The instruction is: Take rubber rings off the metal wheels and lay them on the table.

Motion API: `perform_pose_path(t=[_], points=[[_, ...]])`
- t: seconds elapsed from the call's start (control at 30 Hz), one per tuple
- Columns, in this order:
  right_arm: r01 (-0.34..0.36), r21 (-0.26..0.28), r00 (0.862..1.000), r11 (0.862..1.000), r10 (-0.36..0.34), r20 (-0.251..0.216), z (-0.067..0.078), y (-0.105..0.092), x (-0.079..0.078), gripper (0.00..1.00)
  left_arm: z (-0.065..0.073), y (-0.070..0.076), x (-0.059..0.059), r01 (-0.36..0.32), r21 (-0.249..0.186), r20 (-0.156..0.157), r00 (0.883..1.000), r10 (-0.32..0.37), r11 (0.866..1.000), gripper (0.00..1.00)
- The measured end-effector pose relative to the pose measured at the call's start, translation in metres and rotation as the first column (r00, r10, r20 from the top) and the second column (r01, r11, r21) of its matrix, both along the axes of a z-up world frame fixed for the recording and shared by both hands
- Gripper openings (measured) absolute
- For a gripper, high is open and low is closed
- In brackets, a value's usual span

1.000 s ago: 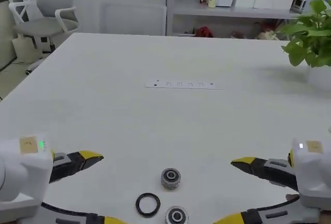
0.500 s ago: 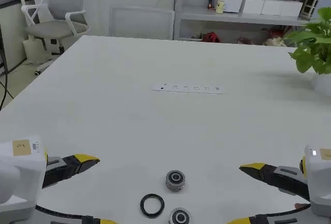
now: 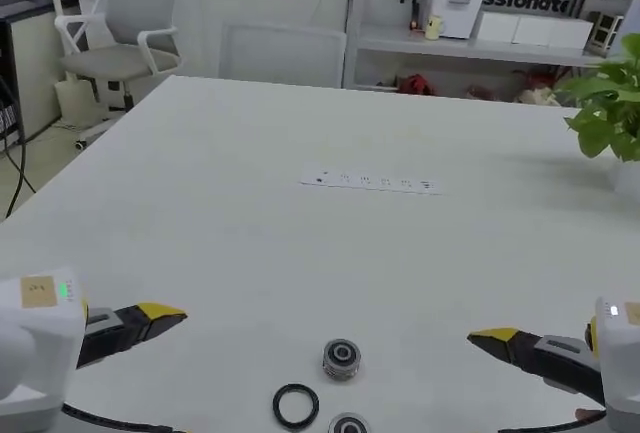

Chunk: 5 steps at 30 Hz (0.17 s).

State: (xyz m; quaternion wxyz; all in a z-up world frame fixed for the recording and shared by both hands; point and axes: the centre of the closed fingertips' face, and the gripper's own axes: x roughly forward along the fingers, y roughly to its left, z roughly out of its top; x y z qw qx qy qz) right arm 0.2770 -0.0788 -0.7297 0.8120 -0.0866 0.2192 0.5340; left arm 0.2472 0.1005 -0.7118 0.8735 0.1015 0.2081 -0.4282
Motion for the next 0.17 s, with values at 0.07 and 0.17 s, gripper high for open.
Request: perform_pose_path(t=[0.07,0.17], points=[[0.000,-0.002,1.000,1.000,0.000,-0.001,-0.0002,-0.0002,-0.0001,0.88,0.0002,0.0008,-0.0001,-0.003,-0.001,0.000,1.000,0.003,1.000,0.89],[-0.002,-0.008,1.000,1.000,0.002,-0.001,-0.0006,-0.0001,-0.0015,0.88,0.0004,0.0018,-0.0008,-0.005,-0.001,0.001,1.000,0.005,1.000,0.89]])
